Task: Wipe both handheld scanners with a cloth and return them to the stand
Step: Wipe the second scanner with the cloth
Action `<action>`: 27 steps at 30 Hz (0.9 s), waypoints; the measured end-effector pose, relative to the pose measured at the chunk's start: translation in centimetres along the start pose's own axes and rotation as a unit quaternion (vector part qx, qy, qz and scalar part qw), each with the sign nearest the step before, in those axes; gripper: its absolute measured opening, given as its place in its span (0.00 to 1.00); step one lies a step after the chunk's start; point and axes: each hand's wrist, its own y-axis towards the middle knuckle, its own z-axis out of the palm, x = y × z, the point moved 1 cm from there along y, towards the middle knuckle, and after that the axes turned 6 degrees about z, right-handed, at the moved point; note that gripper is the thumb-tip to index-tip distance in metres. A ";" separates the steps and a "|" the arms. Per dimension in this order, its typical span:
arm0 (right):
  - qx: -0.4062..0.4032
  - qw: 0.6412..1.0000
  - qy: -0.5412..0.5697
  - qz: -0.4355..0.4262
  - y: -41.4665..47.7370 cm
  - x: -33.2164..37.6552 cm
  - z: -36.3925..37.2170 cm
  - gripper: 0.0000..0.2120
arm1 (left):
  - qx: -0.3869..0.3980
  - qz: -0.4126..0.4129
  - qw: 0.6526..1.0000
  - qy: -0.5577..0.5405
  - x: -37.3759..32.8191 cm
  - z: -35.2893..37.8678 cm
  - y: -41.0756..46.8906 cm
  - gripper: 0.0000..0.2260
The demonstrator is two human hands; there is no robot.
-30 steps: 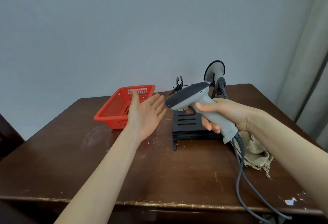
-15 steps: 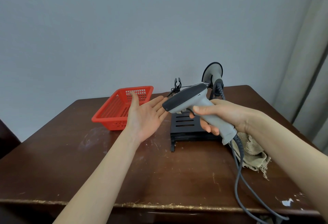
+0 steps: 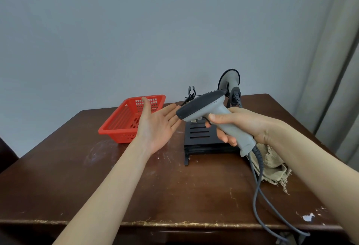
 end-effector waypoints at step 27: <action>-0.210 0.919 0.330 -0.037 -3.6 -1.0 -1.8 0.23 | 0.025 0.052 0.945 0.321 6.0 12.3 -2.9 0.06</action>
